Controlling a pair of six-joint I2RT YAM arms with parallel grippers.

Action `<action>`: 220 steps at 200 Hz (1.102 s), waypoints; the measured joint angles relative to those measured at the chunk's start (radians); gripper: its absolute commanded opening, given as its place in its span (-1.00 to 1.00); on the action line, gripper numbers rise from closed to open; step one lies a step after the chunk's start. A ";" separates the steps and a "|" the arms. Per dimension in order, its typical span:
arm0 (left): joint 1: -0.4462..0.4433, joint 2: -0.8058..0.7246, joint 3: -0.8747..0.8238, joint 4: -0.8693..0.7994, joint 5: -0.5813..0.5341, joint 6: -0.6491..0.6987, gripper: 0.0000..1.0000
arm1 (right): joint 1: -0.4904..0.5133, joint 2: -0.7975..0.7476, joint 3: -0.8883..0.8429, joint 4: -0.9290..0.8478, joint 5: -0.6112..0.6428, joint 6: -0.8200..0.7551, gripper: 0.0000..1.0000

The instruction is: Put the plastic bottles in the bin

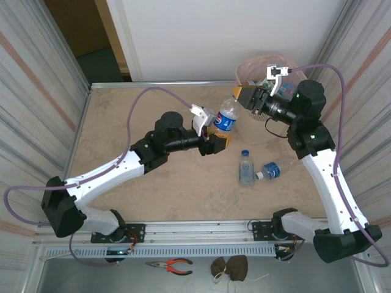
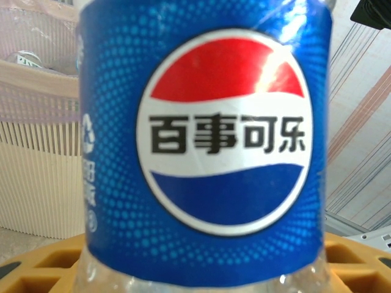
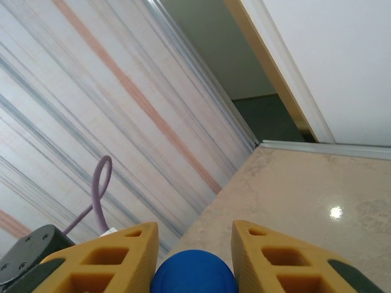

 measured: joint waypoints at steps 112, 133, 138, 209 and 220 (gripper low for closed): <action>0.005 -0.055 -0.061 0.003 -0.056 0.011 0.61 | -0.038 0.035 0.096 -0.120 0.075 -0.122 -0.55; 0.013 -0.103 -0.095 -0.003 -0.074 0.011 0.63 | -0.107 0.074 0.164 -0.163 0.107 -0.187 -0.56; 0.014 -0.112 -0.100 -0.005 -0.080 0.011 0.63 | -0.122 0.084 0.181 -0.171 0.116 -0.199 -0.56; 0.022 -0.173 -0.131 -0.016 -0.114 0.018 0.64 | -0.286 0.253 0.388 -0.266 0.318 -0.476 -0.58; 0.021 -0.173 -0.134 -0.018 -0.114 0.018 0.64 | -0.303 0.279 0.406 -0.269 0.345 -0.509 -0.58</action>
